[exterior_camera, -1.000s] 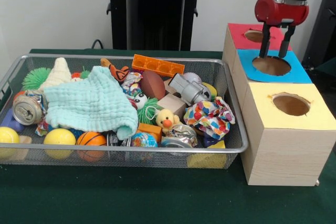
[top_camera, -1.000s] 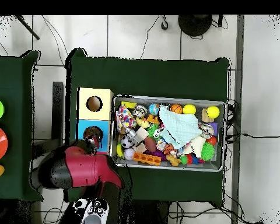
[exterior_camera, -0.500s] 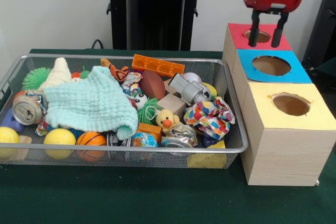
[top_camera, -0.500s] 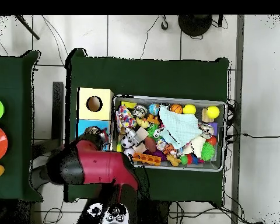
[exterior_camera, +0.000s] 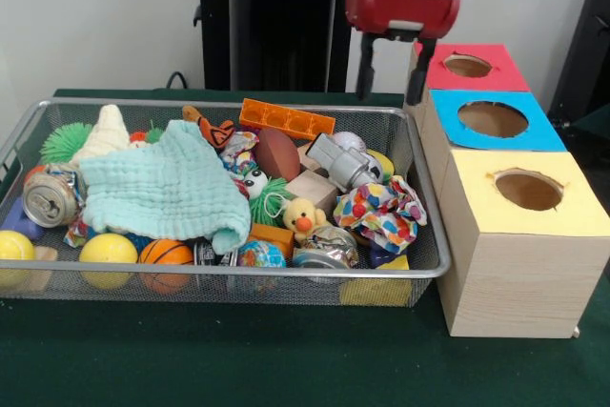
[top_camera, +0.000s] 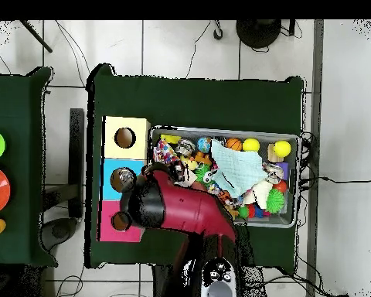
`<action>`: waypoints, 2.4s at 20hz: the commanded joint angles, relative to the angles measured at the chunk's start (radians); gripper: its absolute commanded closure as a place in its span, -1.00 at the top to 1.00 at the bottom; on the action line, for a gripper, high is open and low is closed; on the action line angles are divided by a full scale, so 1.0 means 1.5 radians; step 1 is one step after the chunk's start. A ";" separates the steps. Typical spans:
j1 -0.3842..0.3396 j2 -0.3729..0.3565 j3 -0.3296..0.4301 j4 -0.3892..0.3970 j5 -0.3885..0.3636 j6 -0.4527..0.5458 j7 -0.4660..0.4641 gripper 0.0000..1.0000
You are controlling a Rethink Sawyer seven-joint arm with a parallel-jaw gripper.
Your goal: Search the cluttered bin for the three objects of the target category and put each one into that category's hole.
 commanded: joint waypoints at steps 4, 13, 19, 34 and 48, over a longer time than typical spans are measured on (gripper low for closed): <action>-0.083 0.031 0.079 -0.055 -0.016 0.055 0.044 1.00; -0.158 0.016 0.117 -0.081 -0.053 0.077 -0.024 1.00; -0.218 0.040 0.169 -0.084 -0.095 0.052 -0.056 1.00; -0.324 0.086 0.249 -0.078 -0.230 0.005 -0.060 1.00; -0.358 0.178 0.270 -0.126 -0.365 -0.027 -0.037 1.00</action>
